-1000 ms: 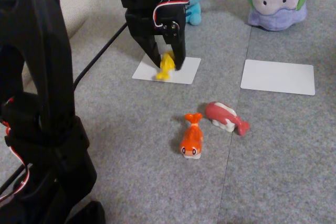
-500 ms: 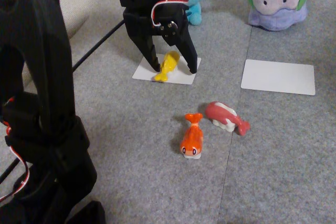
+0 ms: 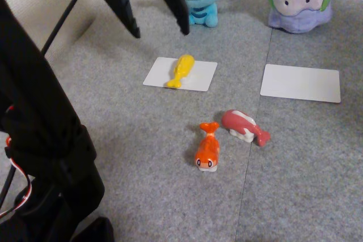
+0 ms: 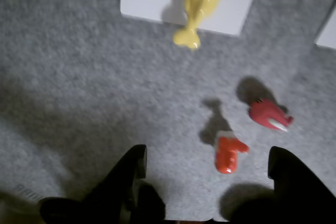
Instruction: Wooper wants to eat egg sudhi, and Goomy wants to eat shrimp sushi
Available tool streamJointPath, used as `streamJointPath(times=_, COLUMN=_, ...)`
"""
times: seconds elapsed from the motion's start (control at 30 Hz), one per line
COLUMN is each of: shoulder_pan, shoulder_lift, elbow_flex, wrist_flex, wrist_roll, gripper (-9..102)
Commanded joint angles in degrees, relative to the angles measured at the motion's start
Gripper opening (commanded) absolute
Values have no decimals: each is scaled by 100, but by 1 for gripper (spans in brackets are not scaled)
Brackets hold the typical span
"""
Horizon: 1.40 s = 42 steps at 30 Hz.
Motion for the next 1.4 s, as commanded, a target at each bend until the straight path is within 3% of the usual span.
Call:
streamJointPath(times=0.0, shoulder_pan=290, shoulder_lift=501, elbow_flex=-123, wrist_flex=281, wrist_roll=-378, gripper=28)
streamJointPath(times=0.37, shoulder_pan=1178, shoulder_lift=677, elbow_flex=940, wrist_flex=281, wrist_roll=-1354, gripper=28)
streamJointPath(times=0.73, shoulder_pan=1749, shoulder_lift=677, elbow_flex=2109, wrist_flex=-413, wrist_roll=-2118, gripper=28)
streamJointPath(times=1.03, shoulder_pan=2839, shoulder_lift=677, elbow_flex=2294, wrist_flex=-422, wrist_roll=-3023, gripper=27)
streamJointPath(times=1.37, shoulder_pan=3419, shoulder_lift=659, elbow_flex=2312, wrist_flex=-360, wrist_roll=-3814, gripper=27)
